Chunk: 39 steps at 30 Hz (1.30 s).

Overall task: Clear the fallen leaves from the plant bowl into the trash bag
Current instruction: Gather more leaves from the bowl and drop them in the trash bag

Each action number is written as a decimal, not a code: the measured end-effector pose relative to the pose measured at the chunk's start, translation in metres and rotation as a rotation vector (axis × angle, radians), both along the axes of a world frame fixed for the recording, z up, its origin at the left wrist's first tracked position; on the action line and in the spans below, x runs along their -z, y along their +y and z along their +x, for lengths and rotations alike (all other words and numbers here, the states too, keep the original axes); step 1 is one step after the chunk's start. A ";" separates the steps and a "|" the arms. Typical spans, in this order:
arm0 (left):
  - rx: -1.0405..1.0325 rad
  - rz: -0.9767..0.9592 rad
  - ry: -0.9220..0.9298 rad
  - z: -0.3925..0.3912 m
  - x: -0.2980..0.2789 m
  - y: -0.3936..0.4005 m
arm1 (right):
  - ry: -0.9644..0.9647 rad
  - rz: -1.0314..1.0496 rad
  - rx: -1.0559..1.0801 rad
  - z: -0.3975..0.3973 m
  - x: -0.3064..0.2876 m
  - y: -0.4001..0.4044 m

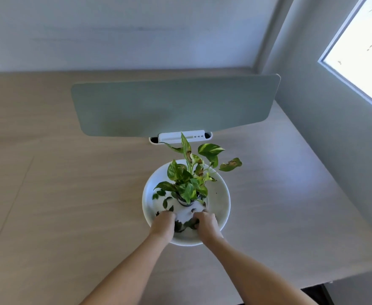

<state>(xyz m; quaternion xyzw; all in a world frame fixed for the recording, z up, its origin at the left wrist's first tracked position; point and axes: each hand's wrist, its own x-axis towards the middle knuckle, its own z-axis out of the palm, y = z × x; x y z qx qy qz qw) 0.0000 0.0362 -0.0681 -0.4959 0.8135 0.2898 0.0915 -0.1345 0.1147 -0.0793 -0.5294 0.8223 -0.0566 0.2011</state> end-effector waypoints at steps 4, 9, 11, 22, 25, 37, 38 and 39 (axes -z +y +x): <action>-0.205 0.182 0.235 0.003 -0.003 -0.014 | -0.449 -0.148 0.465 -0.017 -0.015 0.004; -0.645 0.632 0.613 -0.006 -0.022 -0.007 | -0.912 -0.273 0.830 -0.049 -0.040 0.027; -0.674 0.756 0.687 -0.019 -0.032 0.005 | -1.094 -0.356 0.873 -0.064 -0.049 0.044; -0.530 0.997 0.773 -0.159 -0.065 0.166 | -1.291 -0.642 1.075 -0.169 -0.066 0.233; -0.467 1.064 0.716 -0.198 -0.058 0.225 | -1.255 -0.689 1.177 -0.198 -0.054 0.302; -0.483 1.018 0.270 -0.275 0.078 0.364 | -0.990 -0.490 1.655 -0.220 0.084 0.430; -0.517 1.012 0.247 -0.279 0.097 0.366 | -0.991 -0.475 1.690 -0.220 0.100 0.431; -0.533 1.012 0.222 -0.283 0.113 0.368 | -0.989 -0.466 1.717 -0.221 0.114 0.431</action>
